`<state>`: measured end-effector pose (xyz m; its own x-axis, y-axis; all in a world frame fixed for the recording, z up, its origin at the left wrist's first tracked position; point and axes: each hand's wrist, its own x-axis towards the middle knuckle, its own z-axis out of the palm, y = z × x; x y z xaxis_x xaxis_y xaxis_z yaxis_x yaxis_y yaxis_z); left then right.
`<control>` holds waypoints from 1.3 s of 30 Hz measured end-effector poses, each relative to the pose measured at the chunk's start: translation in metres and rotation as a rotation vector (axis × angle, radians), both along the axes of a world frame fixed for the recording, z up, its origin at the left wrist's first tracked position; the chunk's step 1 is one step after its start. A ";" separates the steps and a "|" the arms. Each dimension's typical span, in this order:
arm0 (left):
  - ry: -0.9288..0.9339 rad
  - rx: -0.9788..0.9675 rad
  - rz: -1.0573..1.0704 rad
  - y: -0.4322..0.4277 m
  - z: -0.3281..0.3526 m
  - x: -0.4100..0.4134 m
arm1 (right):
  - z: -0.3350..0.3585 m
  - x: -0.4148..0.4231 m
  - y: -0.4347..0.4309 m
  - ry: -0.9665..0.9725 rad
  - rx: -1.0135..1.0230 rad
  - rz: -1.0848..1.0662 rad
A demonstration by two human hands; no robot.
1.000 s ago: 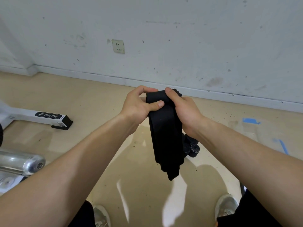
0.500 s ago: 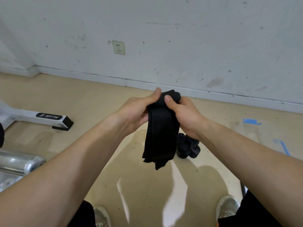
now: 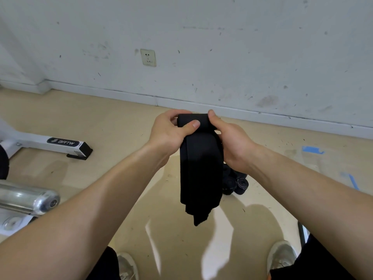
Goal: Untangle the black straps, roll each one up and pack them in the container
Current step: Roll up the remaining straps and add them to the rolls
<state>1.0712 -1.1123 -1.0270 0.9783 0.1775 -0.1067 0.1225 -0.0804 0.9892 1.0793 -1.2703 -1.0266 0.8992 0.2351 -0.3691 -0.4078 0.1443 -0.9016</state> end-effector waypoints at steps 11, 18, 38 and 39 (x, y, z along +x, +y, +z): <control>-0.007 -0.158 0.230 -0.008 -0.006 0.004 | -0.006 -0.010 0.013 -0.110 -0.249 0.119; -0.108 0.078 0.256 -0.016 -0.016 0.000 | -0.010 -0.015 0.021 -0.186 -0.304 0.106; -0.198 0.137 0.250 -0.022 -0.011 -0.013 | -0.007 -0.021 0.026 -0.095 -0.200 0.047; -0.229 0.184 0.222 -0.023 -0.012 -0.013 | -0.007 -0.019 0.027 -0.052 -0.174 0.001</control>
<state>1.0580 -1.1358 -1.0390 0.9086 0.3839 0.1644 -0.0663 -0.2561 0.9644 1.0600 -1.2434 -1.0331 0.9178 0.1729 -0.3574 -0.3602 -0.0163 -0.9327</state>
